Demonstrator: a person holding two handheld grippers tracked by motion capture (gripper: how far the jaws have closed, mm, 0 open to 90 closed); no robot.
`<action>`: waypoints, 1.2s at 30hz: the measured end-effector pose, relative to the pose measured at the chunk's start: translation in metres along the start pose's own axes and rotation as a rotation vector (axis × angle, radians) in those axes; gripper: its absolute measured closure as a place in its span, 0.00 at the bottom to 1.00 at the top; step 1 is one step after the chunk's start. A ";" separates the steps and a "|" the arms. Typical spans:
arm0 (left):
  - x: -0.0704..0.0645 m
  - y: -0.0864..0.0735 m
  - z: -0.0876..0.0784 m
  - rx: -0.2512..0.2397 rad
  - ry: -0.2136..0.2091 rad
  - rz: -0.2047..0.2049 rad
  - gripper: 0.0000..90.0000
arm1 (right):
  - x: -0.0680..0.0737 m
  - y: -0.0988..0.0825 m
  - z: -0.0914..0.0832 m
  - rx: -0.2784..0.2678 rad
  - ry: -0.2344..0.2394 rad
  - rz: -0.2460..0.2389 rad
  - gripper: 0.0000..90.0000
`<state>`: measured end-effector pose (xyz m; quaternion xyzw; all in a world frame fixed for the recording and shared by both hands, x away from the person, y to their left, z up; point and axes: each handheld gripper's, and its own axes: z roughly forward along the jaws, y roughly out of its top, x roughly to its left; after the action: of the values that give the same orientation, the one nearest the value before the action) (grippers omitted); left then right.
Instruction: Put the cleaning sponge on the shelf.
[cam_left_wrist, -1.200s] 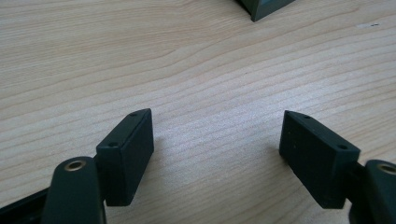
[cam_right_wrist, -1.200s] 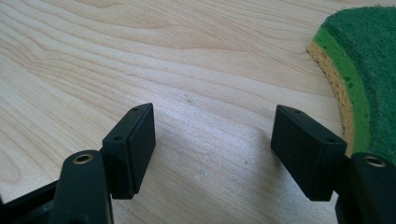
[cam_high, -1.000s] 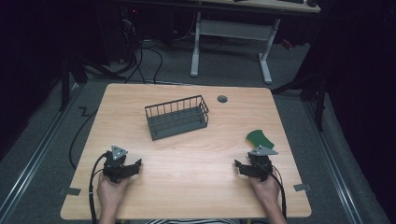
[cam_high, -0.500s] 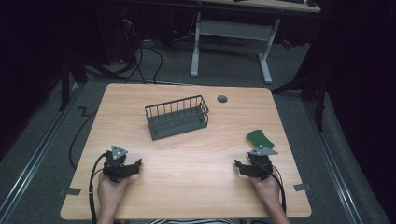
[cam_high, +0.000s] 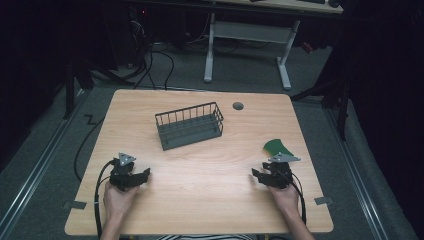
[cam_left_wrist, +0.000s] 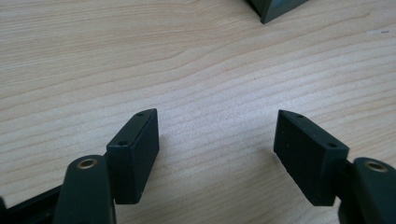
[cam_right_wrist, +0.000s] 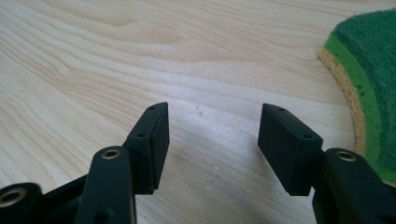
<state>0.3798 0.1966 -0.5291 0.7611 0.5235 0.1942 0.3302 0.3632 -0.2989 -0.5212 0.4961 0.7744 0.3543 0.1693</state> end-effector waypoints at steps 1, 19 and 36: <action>0.000 0.001 0.000 -0.003 -0.004 -0.006 0.36 | -0.001 0.001 -0.001 0.002 0.007 0.003 0.50; -0.014 0.043 -0.020 -0.064 -0.071 0.014 0.41 | 0.005 0.068 -0.017 -0.124 0.059 -0.048 0.60; -0.020 0.089 -0.038 -0.113 -0.097 0.029 0.45 | 0.002 0.128 -0.013 -0.130 0.077 -0.068 0.64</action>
<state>0.4075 0.1689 -0.4387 0.7572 0.4841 0.1908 0.3948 0.4376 -0.2696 -0.4200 0.4433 0.7722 0.4168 0.1832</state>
